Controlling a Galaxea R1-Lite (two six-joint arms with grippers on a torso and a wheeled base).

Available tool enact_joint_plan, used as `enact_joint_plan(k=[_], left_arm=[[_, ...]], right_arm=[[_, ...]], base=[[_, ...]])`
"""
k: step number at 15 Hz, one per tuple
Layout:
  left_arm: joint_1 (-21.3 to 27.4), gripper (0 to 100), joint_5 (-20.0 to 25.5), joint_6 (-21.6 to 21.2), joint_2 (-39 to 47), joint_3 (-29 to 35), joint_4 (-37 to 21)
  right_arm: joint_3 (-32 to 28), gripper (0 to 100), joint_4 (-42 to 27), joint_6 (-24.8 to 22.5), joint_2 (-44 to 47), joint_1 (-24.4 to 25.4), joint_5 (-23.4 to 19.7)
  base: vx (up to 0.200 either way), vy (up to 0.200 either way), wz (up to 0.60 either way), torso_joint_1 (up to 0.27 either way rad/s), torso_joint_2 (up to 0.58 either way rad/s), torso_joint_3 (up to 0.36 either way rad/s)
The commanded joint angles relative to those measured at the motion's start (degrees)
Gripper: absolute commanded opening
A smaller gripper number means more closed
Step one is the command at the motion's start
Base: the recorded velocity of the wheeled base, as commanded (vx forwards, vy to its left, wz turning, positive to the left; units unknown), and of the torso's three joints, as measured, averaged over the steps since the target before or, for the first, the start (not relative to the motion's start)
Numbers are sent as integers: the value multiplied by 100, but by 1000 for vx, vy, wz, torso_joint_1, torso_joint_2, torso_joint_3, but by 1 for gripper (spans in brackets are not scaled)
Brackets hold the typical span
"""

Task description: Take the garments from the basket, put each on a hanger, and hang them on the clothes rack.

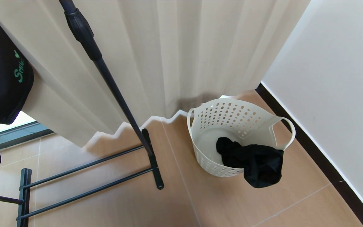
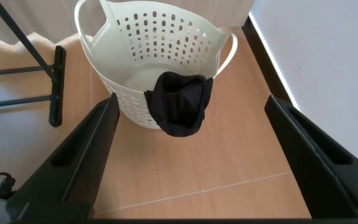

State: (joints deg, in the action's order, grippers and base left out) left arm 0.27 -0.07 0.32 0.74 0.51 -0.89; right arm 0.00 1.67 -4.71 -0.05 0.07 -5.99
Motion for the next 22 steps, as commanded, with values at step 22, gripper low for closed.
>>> enact_joint_plan(k=[22], left_arm=[[-9,100,-10,12,-13,-7,10]], right_arm=[[-4025,100,-149,-4715,7906,-271,484]], base=[[0,0,0,0,0,0]])
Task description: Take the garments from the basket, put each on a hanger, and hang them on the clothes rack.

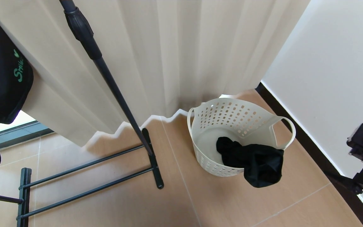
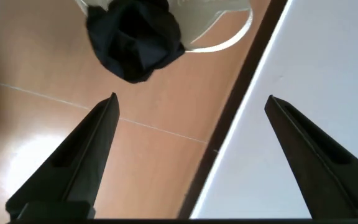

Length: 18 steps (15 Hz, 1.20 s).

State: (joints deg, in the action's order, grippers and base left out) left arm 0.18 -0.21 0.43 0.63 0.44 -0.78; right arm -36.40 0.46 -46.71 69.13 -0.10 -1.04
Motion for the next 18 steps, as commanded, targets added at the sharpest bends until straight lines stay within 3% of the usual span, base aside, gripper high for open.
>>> enact_joint_plan(k=[1,4,6,11,15,18], left_arm=[[-1,100,3,1,-2,0,-1],[-1,100,3,1,-2,0,-1],[-1,100,3,1,-2,0,-1],[-1,100,3,1,-2,0,-1],[-1,100,-6,1,-2,0,-1],[-1,100,3,1,-2,0,-1]], right_arm=[[-350,100,-20,-734,1199,-254,25],[-508,100,156,-1639,1911,-254,42],[-570,100,455,-1885,2298,-157,77],[-913,100,1272,-1841,3475,502,77],[-1291,100,1703,-1850,4319,669,402],[-1871,100,1773,-1841,4908,678,402]], base=[[0,0,0,0,0,0],[0,0,0,0,0,0],[0,0,0,0,0,0],[0,0,0,0,0,0],[0,0,0,0,0,0],[0,0,0,0,0,0]])
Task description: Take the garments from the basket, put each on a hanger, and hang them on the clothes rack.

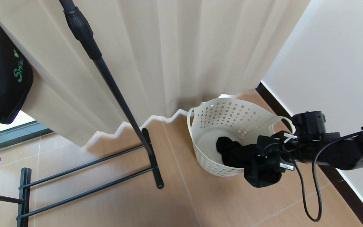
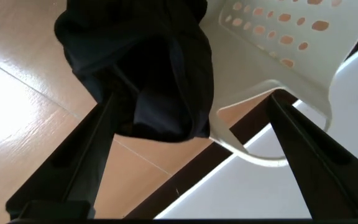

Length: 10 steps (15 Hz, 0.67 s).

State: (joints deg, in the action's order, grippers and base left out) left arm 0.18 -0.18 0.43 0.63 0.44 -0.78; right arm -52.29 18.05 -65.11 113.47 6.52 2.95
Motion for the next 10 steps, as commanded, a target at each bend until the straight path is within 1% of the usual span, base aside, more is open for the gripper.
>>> enact_joint_plan(k=[1,4,8,10], left_arm=[[-1,100,1,1,-2,0,-1],[-1,100,-8,1,-2,0,-1],[-1,100,-8,1,-2,0,-1],[-1,100,-8,1,-2,0,-1]], right_arm=[[-467,100,14,7,632,7,4],[-889,100,-39,7,879,-28,30],[-1135,100,-56,-10,1116,-46,215],[-1284,100,-39,-2,1248,-72,224]], base=[[0,0,0,0,0,0],[0,0,0,0,0,0],[0,0,0,0,0,0],[0,0,0,0,0,0]])
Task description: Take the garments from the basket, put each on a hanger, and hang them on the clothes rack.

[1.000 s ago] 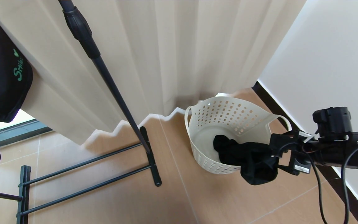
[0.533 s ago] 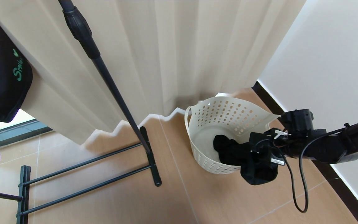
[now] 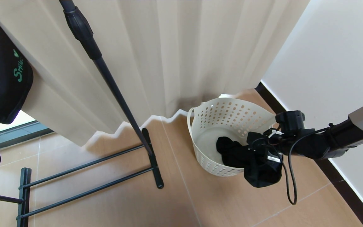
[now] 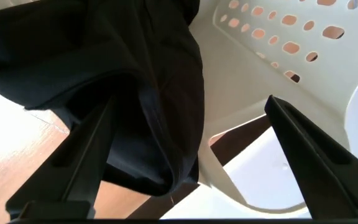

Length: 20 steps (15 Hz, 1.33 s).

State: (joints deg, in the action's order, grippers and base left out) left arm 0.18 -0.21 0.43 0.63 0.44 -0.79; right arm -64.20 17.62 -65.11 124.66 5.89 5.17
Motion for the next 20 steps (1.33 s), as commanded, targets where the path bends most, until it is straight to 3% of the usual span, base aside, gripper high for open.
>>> enact_joint_plan(k=[1,9,10,13,15,20], left_arm=[[-1,100,-6,1,-2,0,0],[-1,100,-6,1,-2,0,0],[-1,100,-6,1,-2,0,0],[-1,100,3,1,-2,0,0],[-1,100,3,1,-2,0,0],[-1,100,3,1,-2,0,0]], right_arm=[[-111,100,-4,-2,137,-18,2],[-594,100,-21,16,524,-220,28],[-585,0,-21,33,533,-220,19],[-436,0,-30,139,357,-255,-33],[118,0,-74,376,-364,-88,-33],[1041,0,-83,1897,-2077,229,10]], base=[[0,0,0,0,0,0],[0,0,0,0,0,0],[0,0,0,0,0,0],[0,0,0,0,0,0],[0,0,0,0,0,0],[0,0,0,0,0,0]])
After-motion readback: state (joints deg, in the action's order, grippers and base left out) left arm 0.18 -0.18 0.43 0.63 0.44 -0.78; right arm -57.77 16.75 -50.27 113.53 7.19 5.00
